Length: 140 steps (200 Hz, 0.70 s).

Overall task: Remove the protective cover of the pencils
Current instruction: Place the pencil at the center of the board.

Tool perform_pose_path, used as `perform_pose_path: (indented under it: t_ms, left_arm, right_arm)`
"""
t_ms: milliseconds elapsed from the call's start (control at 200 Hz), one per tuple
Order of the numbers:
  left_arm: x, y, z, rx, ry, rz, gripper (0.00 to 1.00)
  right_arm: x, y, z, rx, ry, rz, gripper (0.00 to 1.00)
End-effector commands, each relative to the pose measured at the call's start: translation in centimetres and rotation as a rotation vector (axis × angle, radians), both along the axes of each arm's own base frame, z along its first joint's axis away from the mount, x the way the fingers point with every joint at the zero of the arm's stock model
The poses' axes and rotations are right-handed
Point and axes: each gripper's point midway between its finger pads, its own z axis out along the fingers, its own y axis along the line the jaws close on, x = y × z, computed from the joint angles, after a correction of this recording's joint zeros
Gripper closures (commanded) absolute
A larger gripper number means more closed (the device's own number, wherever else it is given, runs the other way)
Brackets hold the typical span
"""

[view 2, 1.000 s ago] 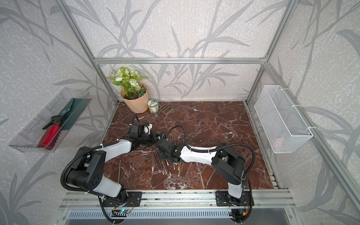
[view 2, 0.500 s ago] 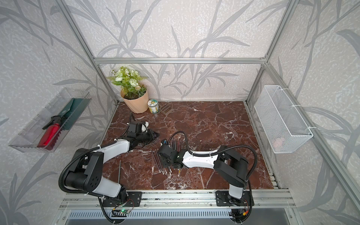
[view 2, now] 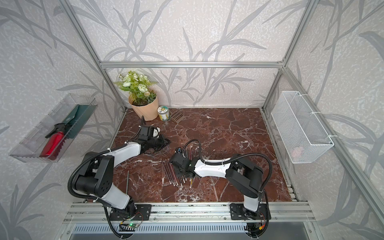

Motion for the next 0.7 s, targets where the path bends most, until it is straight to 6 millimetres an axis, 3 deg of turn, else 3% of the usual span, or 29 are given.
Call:
perform_pose_path:
  t_ms: [0,200,695]
  left_arm:
    - [-0.3,-0.4,-0.8,0.027,0.041,-0.035,1.00]
    - [0.2,-0.2,-1.6,0.067,0.066,-0.038,1.00]
    - [0.2,-0.3,-3.9,0.152,0.158,-0.064,1.00]
  right_arm:
    - [0.3,0.0,-0.7,-0.019,0.027,-0.018,1.00]
    - [0.4,0.4,-1.5,-0.034,0.046,-0.015,1.00]
    - [0.4,0.7,-2.1,-0.037,0.066,-0.014,0.87]
